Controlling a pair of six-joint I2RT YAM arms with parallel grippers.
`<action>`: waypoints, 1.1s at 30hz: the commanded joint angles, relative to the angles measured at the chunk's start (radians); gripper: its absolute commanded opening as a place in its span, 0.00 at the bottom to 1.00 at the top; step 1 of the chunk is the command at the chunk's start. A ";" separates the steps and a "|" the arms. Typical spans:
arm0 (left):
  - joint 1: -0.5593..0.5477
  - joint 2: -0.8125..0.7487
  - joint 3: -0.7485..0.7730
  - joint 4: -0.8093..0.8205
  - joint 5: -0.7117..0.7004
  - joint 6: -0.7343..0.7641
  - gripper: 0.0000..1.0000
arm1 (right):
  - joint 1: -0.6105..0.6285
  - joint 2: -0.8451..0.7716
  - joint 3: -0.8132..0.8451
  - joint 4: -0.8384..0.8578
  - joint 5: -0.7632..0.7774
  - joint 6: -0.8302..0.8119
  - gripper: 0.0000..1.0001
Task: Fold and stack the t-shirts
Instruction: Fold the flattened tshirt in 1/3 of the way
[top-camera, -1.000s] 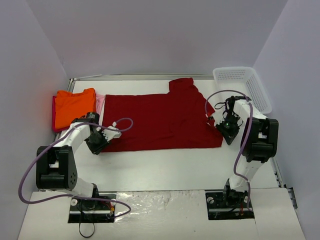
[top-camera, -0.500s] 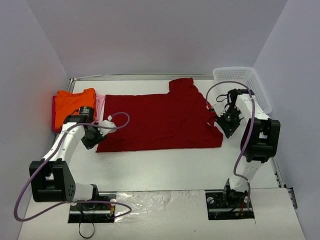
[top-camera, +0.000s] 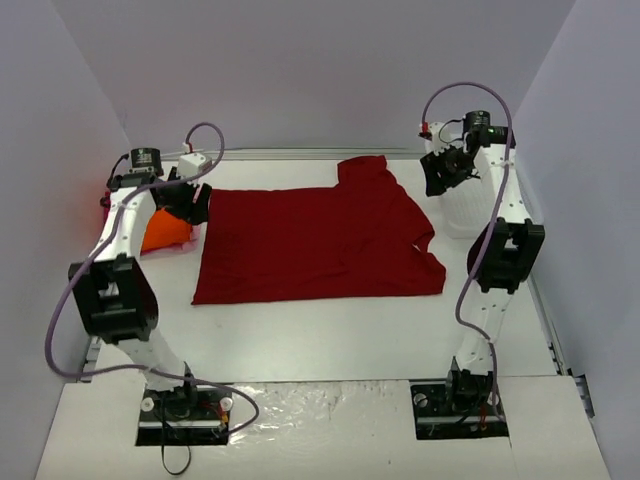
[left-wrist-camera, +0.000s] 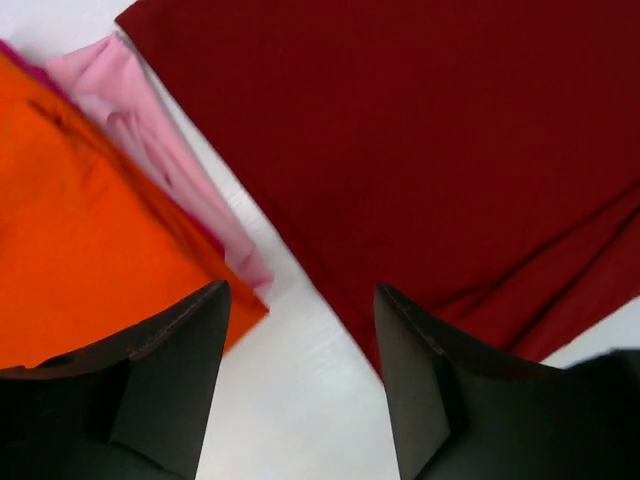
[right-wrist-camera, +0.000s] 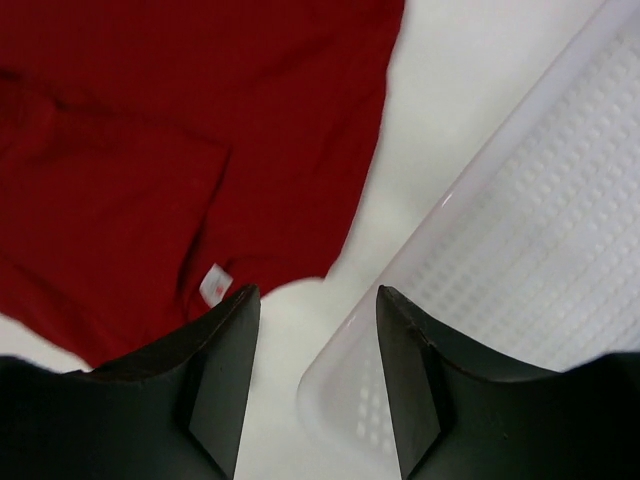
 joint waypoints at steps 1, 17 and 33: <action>0.001 0.146 0.200 0.064 0.158 -0.187 0.59 | 0.018 0.133 0.160 -0.028 -0.075 0.097 0.47; -0.016 0.841 0.940 -0.013 0.149 -0.229 0.70 | 0.063 0.352 0.290 0.093 -0.061 0.143 0.50; -0.026 0.967 1.031 -0.028 0.060 -0.128 0.67 | 0.116 0.344 0.181 0.091 0.020 0.111 0.50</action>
